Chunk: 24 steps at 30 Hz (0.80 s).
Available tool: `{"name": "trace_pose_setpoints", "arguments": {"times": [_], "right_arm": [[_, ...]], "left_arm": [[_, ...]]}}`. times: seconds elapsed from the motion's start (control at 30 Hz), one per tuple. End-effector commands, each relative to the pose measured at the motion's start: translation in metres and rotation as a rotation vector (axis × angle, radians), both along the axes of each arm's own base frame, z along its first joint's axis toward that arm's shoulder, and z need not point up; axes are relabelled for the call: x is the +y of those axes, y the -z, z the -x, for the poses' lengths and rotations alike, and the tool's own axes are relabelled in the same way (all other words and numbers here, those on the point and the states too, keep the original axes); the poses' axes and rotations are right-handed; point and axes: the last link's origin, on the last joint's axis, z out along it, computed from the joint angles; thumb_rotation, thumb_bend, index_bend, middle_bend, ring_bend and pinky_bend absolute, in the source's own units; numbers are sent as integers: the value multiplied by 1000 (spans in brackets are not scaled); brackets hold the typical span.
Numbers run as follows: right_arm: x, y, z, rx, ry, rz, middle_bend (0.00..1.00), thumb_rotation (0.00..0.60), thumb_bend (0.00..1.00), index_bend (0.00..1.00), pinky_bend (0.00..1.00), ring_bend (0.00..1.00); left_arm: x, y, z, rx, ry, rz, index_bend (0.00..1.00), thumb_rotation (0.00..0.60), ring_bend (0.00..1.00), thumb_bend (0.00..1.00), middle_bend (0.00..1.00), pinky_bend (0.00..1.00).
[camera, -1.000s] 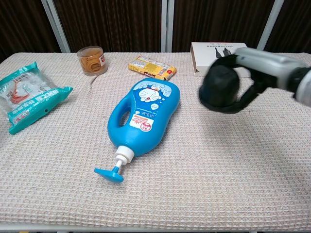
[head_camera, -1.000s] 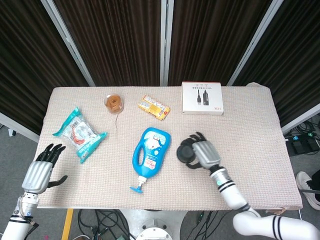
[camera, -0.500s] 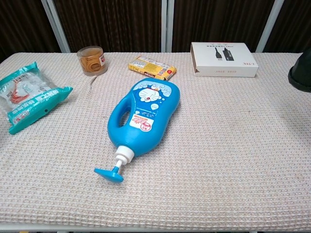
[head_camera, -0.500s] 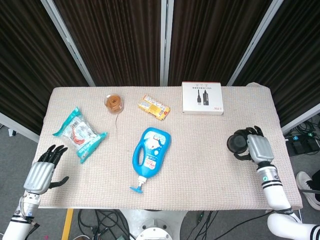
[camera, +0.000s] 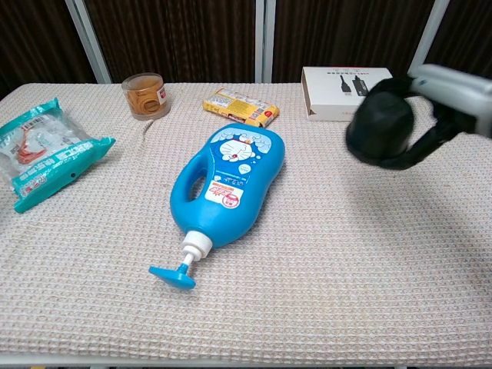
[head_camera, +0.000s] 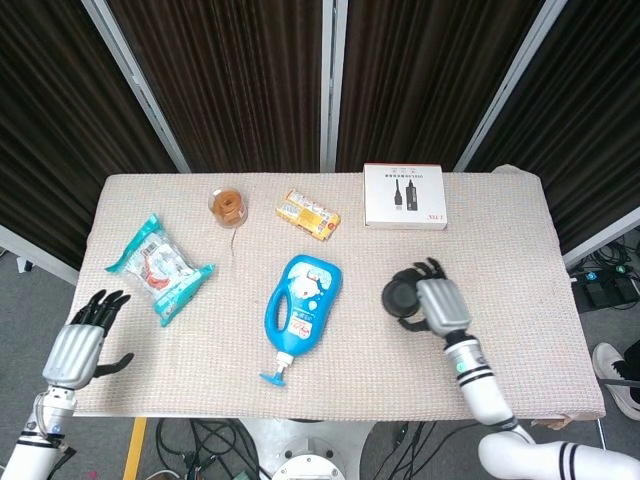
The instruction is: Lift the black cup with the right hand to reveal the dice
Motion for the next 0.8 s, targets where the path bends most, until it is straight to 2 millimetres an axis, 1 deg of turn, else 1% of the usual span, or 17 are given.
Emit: {"name": "trace_pose_setpoints", "arguments": {"times": [0.03,0.07,0.13,0.17,0.2,0.23,0.3,0.37,0.4,0.43,0.5,0.63,0.67,0.73,0.77,0.8], "right_arm": [[-2,-30,52,5,130,45,483,600,208,445,0,128],[-1,-19,48,18,106,5,483,600,208,446,0,128],[0,4,32,20,54,-63,483,600,207,448,0,128],[1,19,17,13,12,-99,483,600,207,448,0,128],[2,28,5,8,-23,-123,483,600,207,448,0,128],[3,39,-13,2,-73,-145,483,600,207,448,0,128],[6,49,-39,-13,-144,-156,483,600,208,449,0,128],[10,52,-61,-28,-204,-147,483,600,208,449,0,129],[11,48,-66,-25,-221,-130,483,600,208,450,0,129],[12,45,-66,-22,-223,-118,483,600,207,450,0,130],[12,28,-51,1,-190,-62,483,600,207,451,0,130],[6,-18,19,59,-10,59,483,600,208,451,0,130],[6,-30,42,71,47,93,483,600,208,450,0,129],[10,-38,67,64,115,103,483,600,207,450,0,128],[13,-37,78,65,137,87,483,600,208,450,0,128],[14,-35,83,74,139,72,483,600,208,450,0,128]], "left_arm": [[0,2,-3,3,9,1,104,600,0,174,74,191],[0,2,-4,7,11,3,104,600,0,174,74,191],[-1,2,-4,15,13,4,104,600,0,175,74,191],[-1,1,-4,19,8,1,104,600,0,174,74,191],[-1,1,-3,19,4,-2,104,600,0,175,74,191],[-2,0,-2,16,-8,-5,104,600,0,175,74,191],[-3,1,1,18,-22,-2,104,600,0,174,74,191],[-3,1,2,23,-25,3,104,600,0,174,74,191],[-3,1,1,23,-22,3,104,600,0,175,74,191],[-3,1,1,22,-20,3,104,600,0,175,74,191],[-3,1,1,20,-15,1,104,600,0,175,74,191],[-4,0,3,19,-21,6,104,600,0,175,74,191],[-4,1,4,19,-22,8,104,600,0,175,74,191],[-4,3,4,16,-25,15,104,600,0,175,74,191],[-3,5,4,16,-23,21,104,600,0,174,74,191],[-3,6,3,17,-19,26,104,600,0,174,73,191]]}}
